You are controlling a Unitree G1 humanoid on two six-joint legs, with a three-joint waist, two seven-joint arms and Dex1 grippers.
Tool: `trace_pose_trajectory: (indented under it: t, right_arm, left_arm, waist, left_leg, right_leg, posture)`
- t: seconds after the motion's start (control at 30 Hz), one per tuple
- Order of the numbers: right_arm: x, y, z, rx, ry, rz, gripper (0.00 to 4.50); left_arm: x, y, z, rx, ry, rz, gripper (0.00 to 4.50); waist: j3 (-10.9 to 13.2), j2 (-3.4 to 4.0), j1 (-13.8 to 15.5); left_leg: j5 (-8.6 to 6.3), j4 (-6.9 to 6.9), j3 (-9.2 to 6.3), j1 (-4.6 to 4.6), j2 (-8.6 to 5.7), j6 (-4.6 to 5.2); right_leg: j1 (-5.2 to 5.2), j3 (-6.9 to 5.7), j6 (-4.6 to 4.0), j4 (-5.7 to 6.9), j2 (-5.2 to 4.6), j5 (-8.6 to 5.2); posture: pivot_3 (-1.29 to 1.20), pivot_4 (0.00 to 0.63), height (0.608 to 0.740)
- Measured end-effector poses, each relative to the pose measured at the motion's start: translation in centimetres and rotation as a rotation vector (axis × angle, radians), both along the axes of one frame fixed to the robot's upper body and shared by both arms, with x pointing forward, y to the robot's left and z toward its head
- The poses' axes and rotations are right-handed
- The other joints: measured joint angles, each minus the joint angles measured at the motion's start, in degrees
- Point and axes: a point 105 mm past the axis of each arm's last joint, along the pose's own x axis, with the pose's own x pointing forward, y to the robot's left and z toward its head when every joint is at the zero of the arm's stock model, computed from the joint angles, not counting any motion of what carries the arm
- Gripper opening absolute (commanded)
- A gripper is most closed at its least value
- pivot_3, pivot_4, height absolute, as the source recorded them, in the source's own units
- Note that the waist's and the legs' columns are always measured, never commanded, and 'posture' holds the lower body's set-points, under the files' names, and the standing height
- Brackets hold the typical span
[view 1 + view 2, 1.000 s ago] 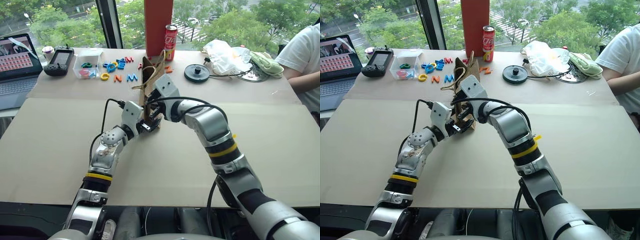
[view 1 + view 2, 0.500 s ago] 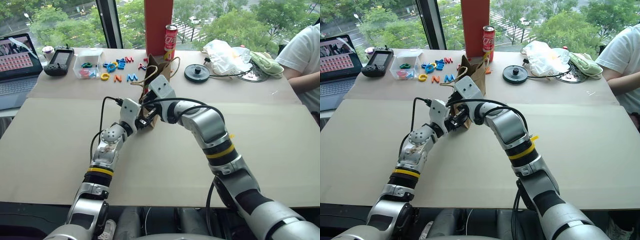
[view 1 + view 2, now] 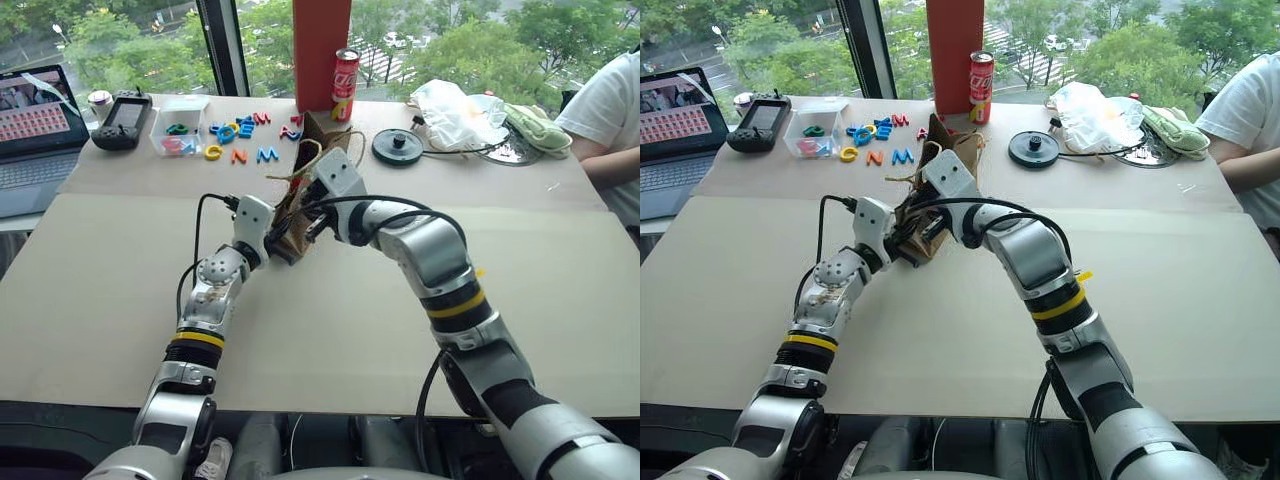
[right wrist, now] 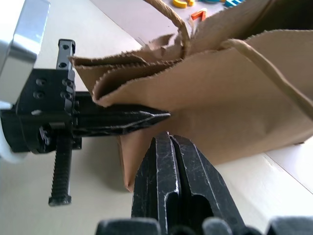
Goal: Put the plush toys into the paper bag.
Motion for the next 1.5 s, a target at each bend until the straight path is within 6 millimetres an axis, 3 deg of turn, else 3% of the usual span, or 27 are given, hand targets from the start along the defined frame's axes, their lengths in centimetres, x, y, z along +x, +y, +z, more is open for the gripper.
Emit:
trace_pose_trajectory:
  t: [0.2,0.33,0.53,0.7,0.87,0.93,1.13,1.37,1.5]
  right_arm:
    - [-0.7,-5.8,0.2,0.010,0.011,-0.044,0.00]
    - [-0.7,-10.2,0.5,-0.007,0.011,-0.139,0.00]
    - [-1.2,-15.8,1.7,-0.049,-0.045,-0.248,0.00]
    - [-1.0,-16.5,3.3,0.021,-0.094,-0.245,0.00]
    - [-1.3,-17.2,4.5,0.049,-0.104,-0.226,0.00]
    - [-1.4,-17.2,4.6,0.048,-0.098,-0.206,0.00]
    - [-2.6,-17.6,3.9,0.003,-0.044,-0.150,0.00]
    - [-3.9,-17.4,2.8,-0.014,0.033,-0.093,0.00]
    - [-7.1,-17.2,0.9,-0.106,0.146,0.058,0.00]
  left_arm:
    - [0.0,1.4,0.7,-0.039,-0.011,0.009,0.04]
    - [-0.6,2.6,2.6,-0.034,-0.064,-0.040,0.04]
    - [-5.2,2.5,5.9,0.076,-0.105,-0.426,0.04]
    - [-8.6,1.3,6.0,0.130,0.011,-0.749,0.04]
    - [-9.0,1.1,5.9,0.205,0.091,-0.943,0.04]
    - [-8.8,1.1,5.5,0.222,0.110,-0.978,0.04]
    - [-8.6,0.1,1.4,0.241,0.191,-1.044,0.04]
    - [-8.3,-0.2,0.2,0.269,0.161,-1.045,0.04]
    - [-8.3,0.0,0.0,0.277,0.158,-1.050,0.04]
  waist:
    - [0.00,0.00,-0.04]
    - [0.01,-0.01,-0.21]
    - [0.03,0.02,-0.18]
    - [0.03,0.03,-0.21]
    - [0.04,0.04,0.06]
    - [0.04,0.04,0.02]
    - [0.04,0.05,0.03]
    - [0.04,0.05,0.02]
    - [0.04,0.04,0.39]
  left_leg:
    - [0.00,-0.01,-0.01,-0.01,0.00,0.00]
    - [0.00,-0.02,0.02,0.04,0.01,0.00]
    - [0.00,-0.07,0.16,0.12,0.02,0.00]
    - [0.01,-0.04,0.21,0.22,0.02,0.01]
    - [0.00,-0.01,0.54,0.17,0.00,0.02]
    - [-0.03,-0.02,0.62,0.15,0.01,0.06]
    - [-0.12,-0.01,0.69,-0.02,0.04,0.22]
    - [-0.14,0.02,0.66,0.02,0.05,0.25]
    - [-0.19,0.04,0.60,0.01,0.06,0.33]
  right_leg:
    - [-0.01,0.00,0.00,-0.18,0.01,0.00]
    - [-0.02,0.05,0.00,-0.25,0.02,0.00]
    - [-0.01,0.15,0.01,-0.30,0.02,-0.01]
    - [0.04,0.23,0.01,-0.28,0.07,-0.02]
    - [0.04,0.23,0.03,-0.36,0.07,-0.03]
    - [0.02,0.25,0.04,-0.40,0.07,-0.04]
    - [-0.02,0.29,0.06,-0.67,0.08,-0.05]
    - [0.01,0.33,0.07,-0.67,0.07,-0.04]
    - [0.03,0.32,0.08,-0.69,0.07,-0.04]
  posture:
    - [0.00,0.150,0.739]
    - [0.00,0.150,0.739]
    - [0.00,0.150,0.739]
    - [0.00,0.150,0.739]
    - [0.00,0.150,0.739]
    - [0.00,0.150,0.739]
    - [0.00,0.150,0.739]
    - [0.00,0.150,0.739]
    - [0.00,0.150,0.739]
